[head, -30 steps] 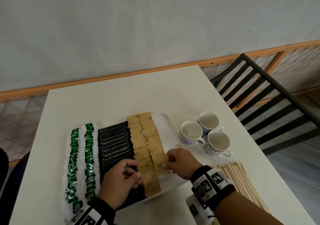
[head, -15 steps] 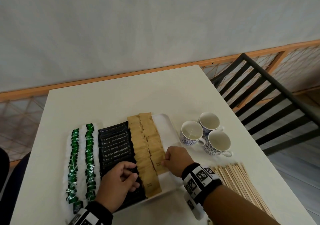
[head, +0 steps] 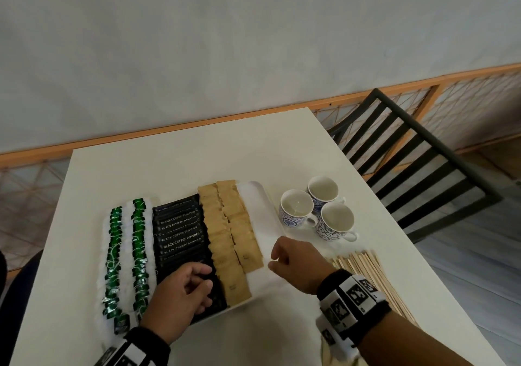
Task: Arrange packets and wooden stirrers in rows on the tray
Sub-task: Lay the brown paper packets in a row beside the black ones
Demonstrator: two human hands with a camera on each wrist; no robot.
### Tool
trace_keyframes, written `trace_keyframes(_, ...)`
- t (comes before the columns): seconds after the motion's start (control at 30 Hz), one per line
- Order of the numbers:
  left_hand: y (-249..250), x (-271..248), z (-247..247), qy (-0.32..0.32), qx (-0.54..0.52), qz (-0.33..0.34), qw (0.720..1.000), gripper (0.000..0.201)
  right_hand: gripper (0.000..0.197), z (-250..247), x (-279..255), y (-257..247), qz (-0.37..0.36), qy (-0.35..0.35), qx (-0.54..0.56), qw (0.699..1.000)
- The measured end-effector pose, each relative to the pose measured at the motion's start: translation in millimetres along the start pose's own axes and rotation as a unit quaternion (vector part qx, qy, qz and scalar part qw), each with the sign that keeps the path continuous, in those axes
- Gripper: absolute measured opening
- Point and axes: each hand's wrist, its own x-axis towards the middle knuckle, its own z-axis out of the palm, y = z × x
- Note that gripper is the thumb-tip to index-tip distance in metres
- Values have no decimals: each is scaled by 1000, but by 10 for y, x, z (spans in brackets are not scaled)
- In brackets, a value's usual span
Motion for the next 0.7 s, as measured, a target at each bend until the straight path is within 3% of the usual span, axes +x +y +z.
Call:
trace_keyframes(0.2,-48,-243,207,-113,122,51,985,12,20,-215,-661,315,-17,-28,-57,998)
trace_keyframes(0.43,-110,-377,821,-276,238,122,923,6,28,-114,-1520,565,60,-94,-113,987)
trace_keyframes(0.5,-82,-398,972,-297,266,123,909,19,35,-73,-1706,653,90,-107,-123,982)
trace_keyframes(0.63,2,-446,1252,-320,356,159,863,51,68,150,-1926,889,177,-104,-123,971)
trace_keyframes(0.7,55,-481,1394,-310,411,180,838,59,60,306,-1939,956,211,-82,-81,971)
